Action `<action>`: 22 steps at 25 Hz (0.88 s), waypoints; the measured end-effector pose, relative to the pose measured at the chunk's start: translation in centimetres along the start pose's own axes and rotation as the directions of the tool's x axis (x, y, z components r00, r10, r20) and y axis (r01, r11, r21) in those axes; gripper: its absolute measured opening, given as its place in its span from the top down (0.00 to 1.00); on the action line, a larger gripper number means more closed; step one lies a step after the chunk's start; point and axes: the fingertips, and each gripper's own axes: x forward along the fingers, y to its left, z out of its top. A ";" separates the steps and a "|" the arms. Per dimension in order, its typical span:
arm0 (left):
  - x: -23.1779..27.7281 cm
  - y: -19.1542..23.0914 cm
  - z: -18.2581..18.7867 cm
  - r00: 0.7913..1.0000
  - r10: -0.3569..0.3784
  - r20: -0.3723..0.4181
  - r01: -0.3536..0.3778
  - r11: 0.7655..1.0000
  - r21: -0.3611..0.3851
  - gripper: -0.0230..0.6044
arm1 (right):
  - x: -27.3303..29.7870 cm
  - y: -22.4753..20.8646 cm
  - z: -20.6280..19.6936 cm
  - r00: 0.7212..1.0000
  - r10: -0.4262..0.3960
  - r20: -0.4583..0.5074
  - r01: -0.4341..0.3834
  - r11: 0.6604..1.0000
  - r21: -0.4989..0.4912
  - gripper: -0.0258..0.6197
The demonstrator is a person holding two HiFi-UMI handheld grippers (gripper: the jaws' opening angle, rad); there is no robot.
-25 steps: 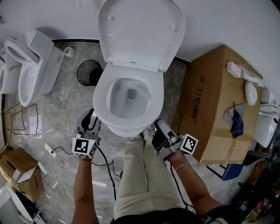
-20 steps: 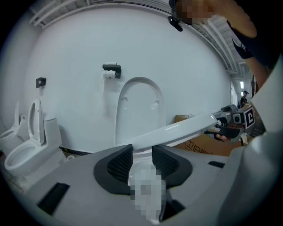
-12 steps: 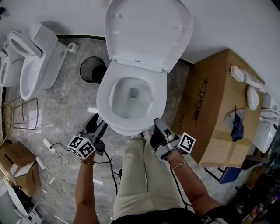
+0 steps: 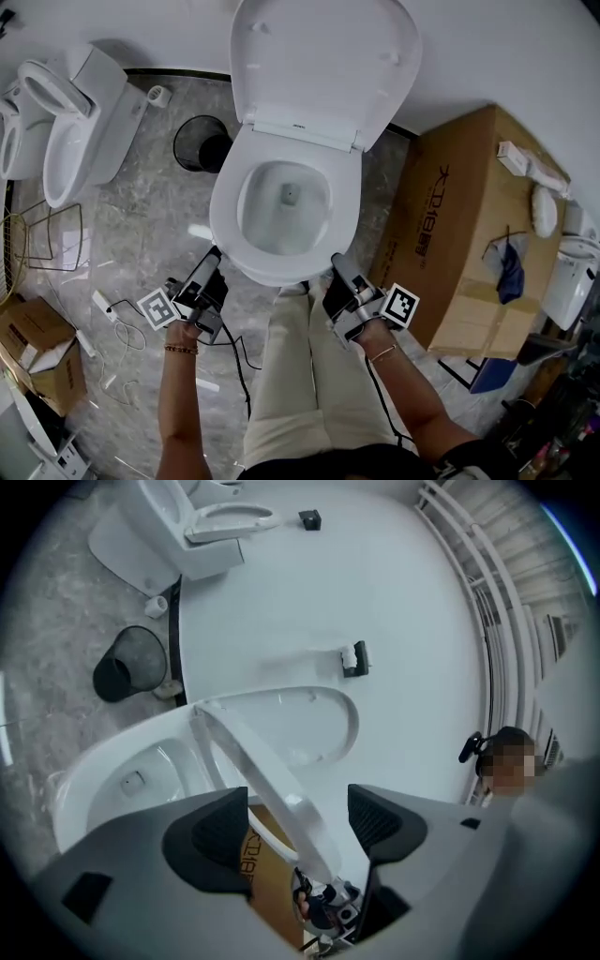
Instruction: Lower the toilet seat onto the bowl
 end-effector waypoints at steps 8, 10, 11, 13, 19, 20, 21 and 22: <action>1.6 1.1 -0.6 0.999 0.045 -0.012 -0.046 0.995 -0.088 0.71 | -0.4 -1.1 -0.5 1.000 -0.024 -0.001 0.024 0.999 -0.021 0.76; 1.5 1.4 -0.7 0.999 0.049 -0.012 -0.050 0.994 -0.093 0.71 | -0.5 -1.4 -0.5 1.000 -0.028 -0.002 0.028 0.999 -0.025 0.76; 1.5 1.5 -0.8 0.999 0.052 -0.011 -0.052 0.994 -0.099 0.72 | -0.5 -1.6 -0.5 1.000 -0.029 -0.003 0.029 0.999 -0.028 0.76; 1.2 2.0 -1.0 0.998 0.055 -0.008 -0.055 0.991 -0.119 0.73 | -0.6 -2.0 -0.6 1.000 -0.030 -0.004 0.029 0.999 -0.033 0.76; 0.2 3.2 -1.6 0.998 0.055 -0.001 -0.054 0.987 -0.152 0.75 | -1.1 -3.5 -1.2 1.000 -0.028 -0.005 0.028 0.999 -0.040 0.76; 0.1 3.5 -1.7 0.998 0.059 -0.003 -0.058 0.987 -0.150 0.75 | -1.1 -3.7 -1.2 1.000 -0.027 -0.005 0.027 0.999 -0.041 0.77; 0.0 3.7 -1.8 0.998 0.063 -0.004 -0.063 0.986 -0.152 0.75 | -1.2 -3.9 -1.3 1.000 -0.027 -0.005 0.027 0.999 -0.041 0.77; -0.2 4.0 -2.0 0.998 0.068 -0.004 -0.067 0.985 -0.158 0.75 | -1.3 -4.2 -1.4 1.000 -0.028 -0.007 0.028 0.999 -0.043 0.77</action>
